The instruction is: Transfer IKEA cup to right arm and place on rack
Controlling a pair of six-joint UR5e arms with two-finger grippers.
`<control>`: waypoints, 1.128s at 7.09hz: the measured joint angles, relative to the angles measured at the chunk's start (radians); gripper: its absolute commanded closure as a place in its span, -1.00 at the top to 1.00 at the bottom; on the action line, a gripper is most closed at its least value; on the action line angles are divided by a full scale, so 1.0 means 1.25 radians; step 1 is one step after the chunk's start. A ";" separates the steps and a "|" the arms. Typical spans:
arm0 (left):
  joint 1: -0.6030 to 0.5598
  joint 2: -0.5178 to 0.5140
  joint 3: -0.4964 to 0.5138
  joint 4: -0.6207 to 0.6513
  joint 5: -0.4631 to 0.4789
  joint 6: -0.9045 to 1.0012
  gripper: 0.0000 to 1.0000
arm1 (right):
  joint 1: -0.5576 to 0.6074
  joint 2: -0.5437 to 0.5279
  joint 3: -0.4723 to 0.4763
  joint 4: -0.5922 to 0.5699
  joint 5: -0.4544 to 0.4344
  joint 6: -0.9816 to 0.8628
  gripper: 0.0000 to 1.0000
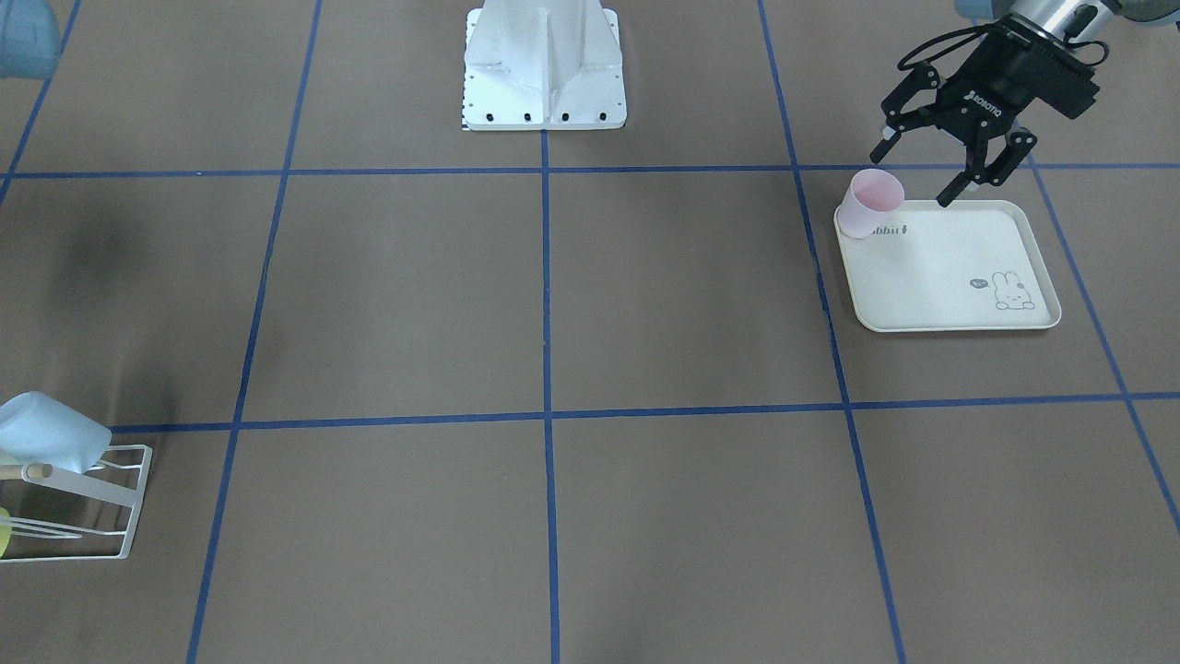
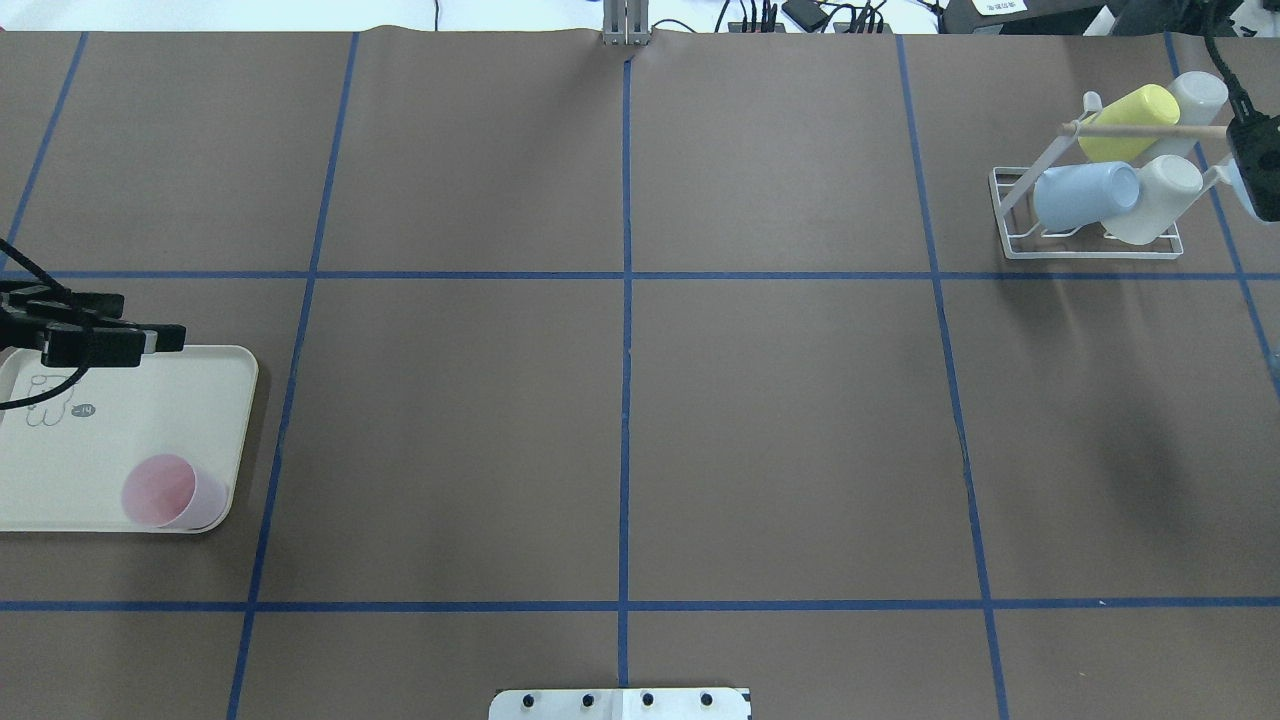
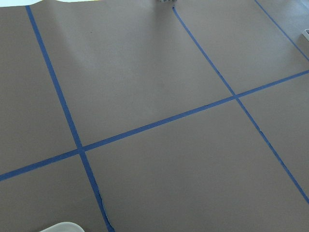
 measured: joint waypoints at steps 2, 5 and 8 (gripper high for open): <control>0.000 0.000 0.002 -0.001 0.001 0.000 1.00 | -0.016 0.002 -0.056 0.057 -0.066 -0.072 -1.00; 0.001 -0.001 0.008 -0.001 0.002 0.000 1.00 | -0.049 0.012 -0.133 0.140 -0.139 -0.093 -1.00; 0.001 -0.002 0.010 -0.002 0.002 0.000 1.00 | -0.070 0.030 -0.153 0.150 -0.174 -0.094 -1.00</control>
